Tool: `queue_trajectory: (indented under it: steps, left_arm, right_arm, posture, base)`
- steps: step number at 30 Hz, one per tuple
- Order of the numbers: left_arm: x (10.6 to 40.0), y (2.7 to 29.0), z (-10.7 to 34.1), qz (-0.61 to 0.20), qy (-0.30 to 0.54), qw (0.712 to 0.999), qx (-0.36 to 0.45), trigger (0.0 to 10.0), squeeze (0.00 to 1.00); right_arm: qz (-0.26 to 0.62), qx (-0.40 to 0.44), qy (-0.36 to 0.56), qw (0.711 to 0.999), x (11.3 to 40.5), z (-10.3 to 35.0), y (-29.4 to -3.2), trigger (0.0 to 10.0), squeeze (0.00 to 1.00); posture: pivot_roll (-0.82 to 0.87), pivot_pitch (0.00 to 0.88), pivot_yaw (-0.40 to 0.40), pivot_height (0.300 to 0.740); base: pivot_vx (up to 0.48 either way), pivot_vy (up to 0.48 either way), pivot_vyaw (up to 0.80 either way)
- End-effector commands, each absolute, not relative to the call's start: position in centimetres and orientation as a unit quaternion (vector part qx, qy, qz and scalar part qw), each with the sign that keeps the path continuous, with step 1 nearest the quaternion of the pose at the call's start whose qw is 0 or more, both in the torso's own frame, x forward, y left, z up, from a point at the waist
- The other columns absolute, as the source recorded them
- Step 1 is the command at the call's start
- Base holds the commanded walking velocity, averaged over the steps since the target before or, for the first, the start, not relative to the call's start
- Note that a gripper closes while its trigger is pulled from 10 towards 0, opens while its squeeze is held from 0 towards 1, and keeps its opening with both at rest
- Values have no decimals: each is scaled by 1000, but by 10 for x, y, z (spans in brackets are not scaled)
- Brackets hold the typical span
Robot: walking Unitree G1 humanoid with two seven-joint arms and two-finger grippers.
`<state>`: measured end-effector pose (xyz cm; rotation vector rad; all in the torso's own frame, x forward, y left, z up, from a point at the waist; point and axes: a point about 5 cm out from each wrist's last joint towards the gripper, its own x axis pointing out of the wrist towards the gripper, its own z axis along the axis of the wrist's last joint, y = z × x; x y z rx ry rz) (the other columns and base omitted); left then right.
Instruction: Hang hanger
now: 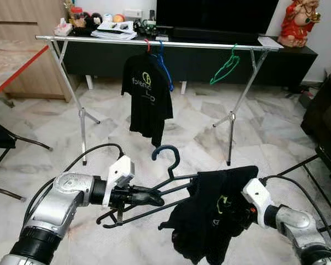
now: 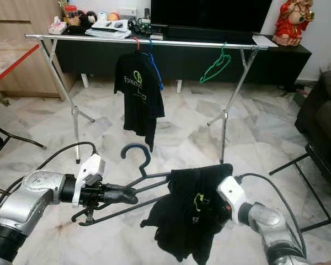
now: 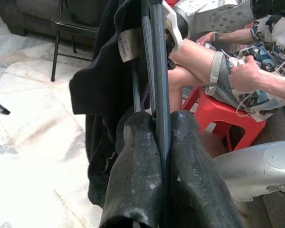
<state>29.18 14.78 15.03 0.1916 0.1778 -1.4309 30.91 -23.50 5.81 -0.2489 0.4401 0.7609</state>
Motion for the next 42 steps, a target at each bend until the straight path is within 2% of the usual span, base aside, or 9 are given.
queue_trajectory:
  steps: [1, 7, 8, 19, 42]
  left_arm:
    - [290, 141, 162, -669, 55, 736, 88, 0, 0]
    - [288, 139, 164, -670, 51, 735, 85, 0, 0]
    - [288, 138, 164, -671, 50, 735, 85, 0, 0]
    - [288, 133, 169, -674, 41, 733, 83, 0, 0]
    - [286, 134, 167, -674, 46, 733, 82, 0, 0]
  right_arm:
    - [375, -108, 207, 897, 309, 59, -233, 10000, 0]
    - [362, -99, 201, 905, 310, 58, -231, 10000, 0]
    - [358, -93, 198, 907, 311, 59, -230, 0, 0]
    - [360, -52, 181, 914, 313, 61, -227, 0, 0]
    - [371, -32, 168, 913, 314, 63, -221, 0, 0]
  posture:
    - [-8, 76, -40, 740]
    - [-4, 75, -39, 740]
    - [-4, 75, -39, 740]
    - [-5, 69, -36, 740]
    - [-4, 81, -40, 740]
  base:
    - [0, 0, 0]
    - [0, 0, 0]
    - [0, 0, 0]
    - [0, 0, 0]
    - [0, 0, 0]
